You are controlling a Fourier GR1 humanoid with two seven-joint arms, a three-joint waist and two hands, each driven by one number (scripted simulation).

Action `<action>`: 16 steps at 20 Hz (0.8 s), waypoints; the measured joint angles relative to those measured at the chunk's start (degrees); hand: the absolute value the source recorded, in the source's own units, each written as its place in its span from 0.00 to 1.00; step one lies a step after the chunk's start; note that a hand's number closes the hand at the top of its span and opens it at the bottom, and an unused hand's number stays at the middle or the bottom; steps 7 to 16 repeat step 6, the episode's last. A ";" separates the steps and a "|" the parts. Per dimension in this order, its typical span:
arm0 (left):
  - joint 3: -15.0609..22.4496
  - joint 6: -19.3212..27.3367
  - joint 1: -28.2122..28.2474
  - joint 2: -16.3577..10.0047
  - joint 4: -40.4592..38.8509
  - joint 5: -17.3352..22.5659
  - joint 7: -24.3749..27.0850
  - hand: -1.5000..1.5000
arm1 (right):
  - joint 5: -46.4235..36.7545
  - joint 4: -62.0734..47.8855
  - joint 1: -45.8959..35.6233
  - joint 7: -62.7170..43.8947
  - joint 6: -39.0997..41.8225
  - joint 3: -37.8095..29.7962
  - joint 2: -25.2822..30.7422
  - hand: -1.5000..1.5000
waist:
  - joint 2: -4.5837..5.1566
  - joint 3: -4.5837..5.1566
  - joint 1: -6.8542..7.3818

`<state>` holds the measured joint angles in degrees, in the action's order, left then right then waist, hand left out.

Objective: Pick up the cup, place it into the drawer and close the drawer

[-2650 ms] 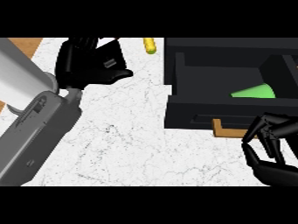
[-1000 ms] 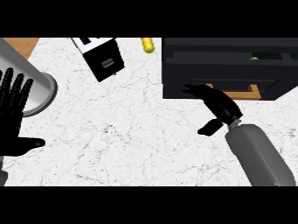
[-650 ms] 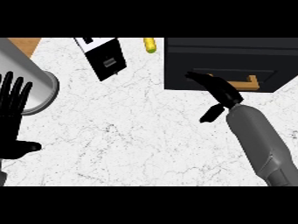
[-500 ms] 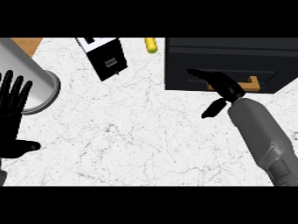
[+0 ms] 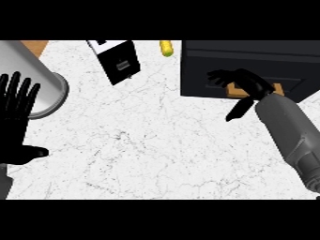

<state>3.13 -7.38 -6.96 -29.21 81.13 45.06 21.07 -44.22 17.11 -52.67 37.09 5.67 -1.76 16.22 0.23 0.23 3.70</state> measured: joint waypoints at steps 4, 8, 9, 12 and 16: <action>0.30 0.24 -0.55 0.16 0.63 -0.51 -0.53 0.00 | 0.06 -2.34 -0.70 1.91 1.12 -0.43 0.64 0.00 | -0.08 0.05 0.46; 0.66 0.30 -0.53 0.56 0.52 -1.19 -0.15 0.00 | 0.54 -3.43 -0.80 2.74 1.70 -0.94 0.65 0.00 | 0.03 -0.07 0.59; 0.66 0.30 -0.53 0.56 0.52 -1.19 -0.15 0.00 | 0.54 -3.43 -0.80 2.74 1.70 -0.94 0.65 0.00 | 0.03 -0.07 0.59; 0.66 0.30 -0.53 0.56 0.52 -1.19 -0.15 0.00 | 0.54 -3.43 -0.80 2.74 1.70 -0.94 0.65 0.00 | 0.03 -0.07 0.59; 0.66 0.30 -0.53 0.56 0.52 -1.19 -0.15 0.00 | 0.54 -3.43 -0.80 2.74 1.70 -0.94 0.65 0.00 | 0.03 -0.07 0.59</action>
